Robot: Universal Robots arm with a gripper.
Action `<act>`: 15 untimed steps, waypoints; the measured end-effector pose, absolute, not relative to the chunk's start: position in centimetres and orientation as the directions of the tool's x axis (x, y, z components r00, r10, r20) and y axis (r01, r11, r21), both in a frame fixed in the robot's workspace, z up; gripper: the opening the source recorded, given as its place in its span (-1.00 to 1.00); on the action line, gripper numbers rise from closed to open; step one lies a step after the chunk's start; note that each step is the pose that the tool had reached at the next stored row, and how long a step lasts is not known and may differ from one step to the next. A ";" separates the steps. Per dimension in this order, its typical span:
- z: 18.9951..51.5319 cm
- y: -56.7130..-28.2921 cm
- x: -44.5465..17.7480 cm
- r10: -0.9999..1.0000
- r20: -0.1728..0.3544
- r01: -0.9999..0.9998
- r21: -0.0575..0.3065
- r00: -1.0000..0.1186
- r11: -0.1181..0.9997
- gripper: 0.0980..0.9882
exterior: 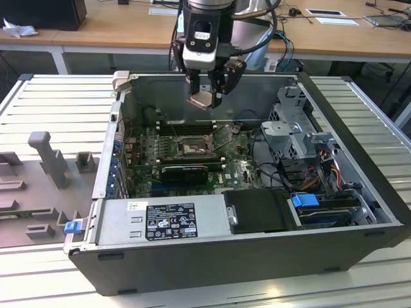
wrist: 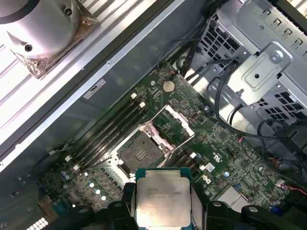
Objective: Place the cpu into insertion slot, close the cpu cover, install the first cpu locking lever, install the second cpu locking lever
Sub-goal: 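Place the cpu into insertion slot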
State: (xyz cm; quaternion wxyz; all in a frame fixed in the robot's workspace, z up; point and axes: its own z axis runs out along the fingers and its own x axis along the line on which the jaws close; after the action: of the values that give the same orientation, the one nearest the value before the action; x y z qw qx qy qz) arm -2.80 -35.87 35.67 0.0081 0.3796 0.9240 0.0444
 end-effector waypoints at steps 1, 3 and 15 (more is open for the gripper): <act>35.7 -35.9 -2.8 0.708 0.019 0.706 0.088 -0.706 0.702 0.00; 35.7 -35.9 -2.8 0.717 0.019 0.715 0.088 -0.697 0.693 0.00; 35.6 -35.9 -2.8 0.771 0.019 0.769 0.088 -0.636 0.633 0.00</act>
State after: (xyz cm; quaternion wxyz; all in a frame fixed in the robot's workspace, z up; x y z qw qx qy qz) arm -2.80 -35.87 35.63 0.0103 0.4263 0.9034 0.0440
